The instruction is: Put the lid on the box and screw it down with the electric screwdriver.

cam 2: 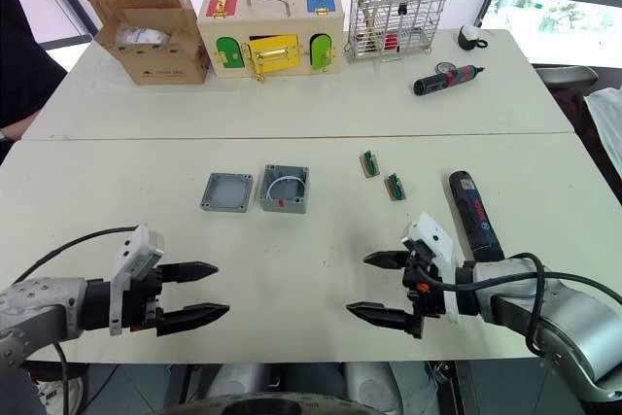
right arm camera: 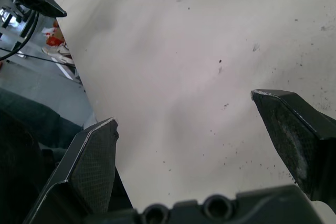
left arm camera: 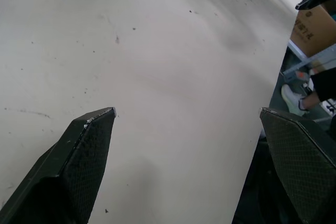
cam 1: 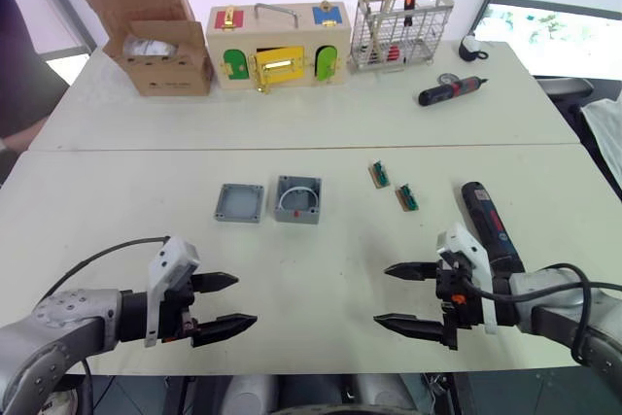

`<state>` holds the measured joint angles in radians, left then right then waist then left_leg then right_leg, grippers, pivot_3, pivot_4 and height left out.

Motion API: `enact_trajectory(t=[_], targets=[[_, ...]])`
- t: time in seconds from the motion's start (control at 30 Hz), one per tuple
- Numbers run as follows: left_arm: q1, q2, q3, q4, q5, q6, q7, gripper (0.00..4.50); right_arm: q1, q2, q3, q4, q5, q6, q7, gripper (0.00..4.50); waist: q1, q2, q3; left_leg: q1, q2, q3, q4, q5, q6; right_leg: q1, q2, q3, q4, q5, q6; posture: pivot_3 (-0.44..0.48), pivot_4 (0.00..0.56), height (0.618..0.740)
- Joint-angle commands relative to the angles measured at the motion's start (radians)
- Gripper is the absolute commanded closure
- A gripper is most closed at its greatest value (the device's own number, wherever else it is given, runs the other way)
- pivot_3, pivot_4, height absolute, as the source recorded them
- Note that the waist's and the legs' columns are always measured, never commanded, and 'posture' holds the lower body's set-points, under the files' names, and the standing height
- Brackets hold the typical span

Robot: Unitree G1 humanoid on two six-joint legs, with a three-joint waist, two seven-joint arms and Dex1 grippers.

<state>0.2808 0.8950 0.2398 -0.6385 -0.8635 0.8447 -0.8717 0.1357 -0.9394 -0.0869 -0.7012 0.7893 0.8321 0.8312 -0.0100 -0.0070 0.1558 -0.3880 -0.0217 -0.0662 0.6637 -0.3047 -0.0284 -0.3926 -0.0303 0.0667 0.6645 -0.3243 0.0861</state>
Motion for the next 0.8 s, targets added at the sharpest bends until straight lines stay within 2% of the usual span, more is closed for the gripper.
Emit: enact_trajectory(t=[0.03,0.6,0.8], targets=[[-0.012,-0.004,0.013,0.0,-0.002,-0.014,-0.001,0.0,-0.006,0.009,-0.011,-0.027,0.014,-0.006,-0.002,0.02,-0.001,0.0,0.0,0.0,0.0,0.0,0.0,0.0,0.0,0.0,0.0,0.0,0.0,0.0,0.0,0.0,0.15,0.74],[-0.042,-0.027,0.033,0.014,-0.043,-0.003,0.008,0.0,-0.052,0.031,-0.013,0.017,0.019,-0.029,0.03,0.02,-0.001,0.0,0.0,0.0,0.0,0.0,0.0,0.0,0.0,0.0,0.0,0.0,0.0,0.0,0.0,0.0,0.15,0.74],[-0.049,-0.011,-0.003,0.028,0.056,-0.02,0.052,0.0,-0.057,0.02,-0.016,0.007,0.014,-0.008,0.018,0.02,-0.001,0.0,0.0,0.0,0.0,0.0,0.0,0.0,0.0,0.0,0.0,0.0,0.0,0.0,0.0,0.0,0.15,0.74]])
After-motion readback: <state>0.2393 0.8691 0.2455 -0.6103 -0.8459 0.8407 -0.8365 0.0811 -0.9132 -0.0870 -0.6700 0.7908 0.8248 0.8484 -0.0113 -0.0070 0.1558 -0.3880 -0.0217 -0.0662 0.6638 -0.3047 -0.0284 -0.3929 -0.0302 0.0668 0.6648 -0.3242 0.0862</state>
